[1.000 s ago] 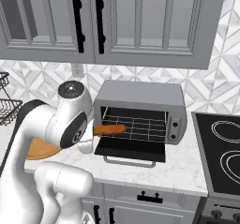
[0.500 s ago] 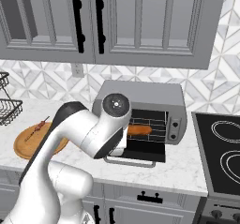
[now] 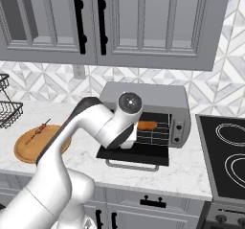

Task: Pick up the kebab skewer and baguette bread, and place them inside the toaster oven. Close the toaster oven door and start by setting the timer.

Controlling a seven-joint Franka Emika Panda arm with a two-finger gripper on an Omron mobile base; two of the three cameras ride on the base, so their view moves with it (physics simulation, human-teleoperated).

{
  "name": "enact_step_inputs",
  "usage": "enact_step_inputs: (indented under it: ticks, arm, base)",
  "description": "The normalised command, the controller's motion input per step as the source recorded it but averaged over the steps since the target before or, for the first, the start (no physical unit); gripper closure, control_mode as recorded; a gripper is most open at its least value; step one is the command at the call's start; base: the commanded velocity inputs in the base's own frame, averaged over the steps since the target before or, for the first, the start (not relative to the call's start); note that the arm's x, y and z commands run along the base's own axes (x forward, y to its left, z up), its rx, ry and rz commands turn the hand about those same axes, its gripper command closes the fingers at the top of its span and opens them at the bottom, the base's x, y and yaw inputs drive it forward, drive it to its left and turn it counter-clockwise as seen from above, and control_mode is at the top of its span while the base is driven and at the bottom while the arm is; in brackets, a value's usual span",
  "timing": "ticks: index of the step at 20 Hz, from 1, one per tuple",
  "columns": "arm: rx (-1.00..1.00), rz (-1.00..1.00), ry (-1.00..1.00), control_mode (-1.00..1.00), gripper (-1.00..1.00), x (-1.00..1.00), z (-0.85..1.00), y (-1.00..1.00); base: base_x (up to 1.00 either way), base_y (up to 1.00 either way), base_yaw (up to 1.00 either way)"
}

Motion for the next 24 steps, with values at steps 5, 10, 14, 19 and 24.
enact_step_inputs:
  ticks: [5,10,14,19,24]
  arm:
    - [0.0,0.0,-0.01,-1.0,1.0,0.61,-0.13,0.1]
    - [0.0,0.0,0.0,-1.0,1.0,0.64,-0.06,0.01]
    - [0.0,0.0,0.0,-1.0,1.0,0.49,-0.1,-0.01]
    - [0.0,0.0,0.0,-1.0,1.0,0.37,-0.47,-0.01]
    - [0.0,0.0,0.0,-1.0,1.0,0.34,-0.29,0.0]
  base:
    - [0.0,0.0,0.0]
    - [0.0,0.0,0.0]
    - [0.0,0.0,0.0]
    - [0.0,0.0,0.0]
    - [0.0,0.0,0.0]
